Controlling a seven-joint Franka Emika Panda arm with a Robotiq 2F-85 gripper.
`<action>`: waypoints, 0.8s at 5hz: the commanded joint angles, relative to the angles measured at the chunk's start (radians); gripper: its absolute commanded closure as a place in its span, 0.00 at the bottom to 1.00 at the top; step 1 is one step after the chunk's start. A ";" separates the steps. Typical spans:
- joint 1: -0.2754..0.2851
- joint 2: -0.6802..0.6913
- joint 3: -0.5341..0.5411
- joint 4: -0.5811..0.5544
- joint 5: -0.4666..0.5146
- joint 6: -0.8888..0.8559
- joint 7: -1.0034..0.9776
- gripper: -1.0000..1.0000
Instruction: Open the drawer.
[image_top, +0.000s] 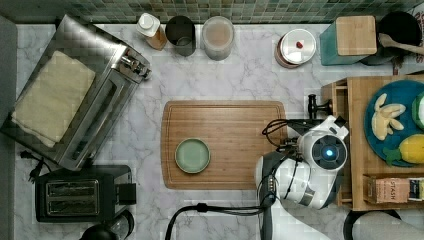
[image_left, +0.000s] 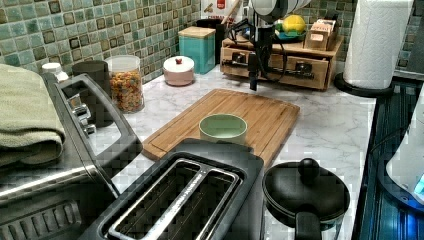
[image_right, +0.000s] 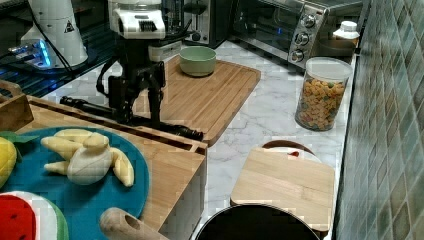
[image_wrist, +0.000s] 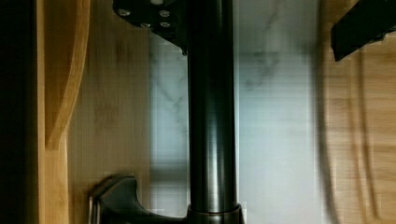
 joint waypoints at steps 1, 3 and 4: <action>0.225 -0.154 0.163 -0.145 -0.009 -0.109 0.268 0.00; 0.289 -0.108 0.185 -0.109 0.002 -0.112 0.354 0.00; 0.290 -0.089 0.207 -0.061 0.152 -0.175 0.259 0.00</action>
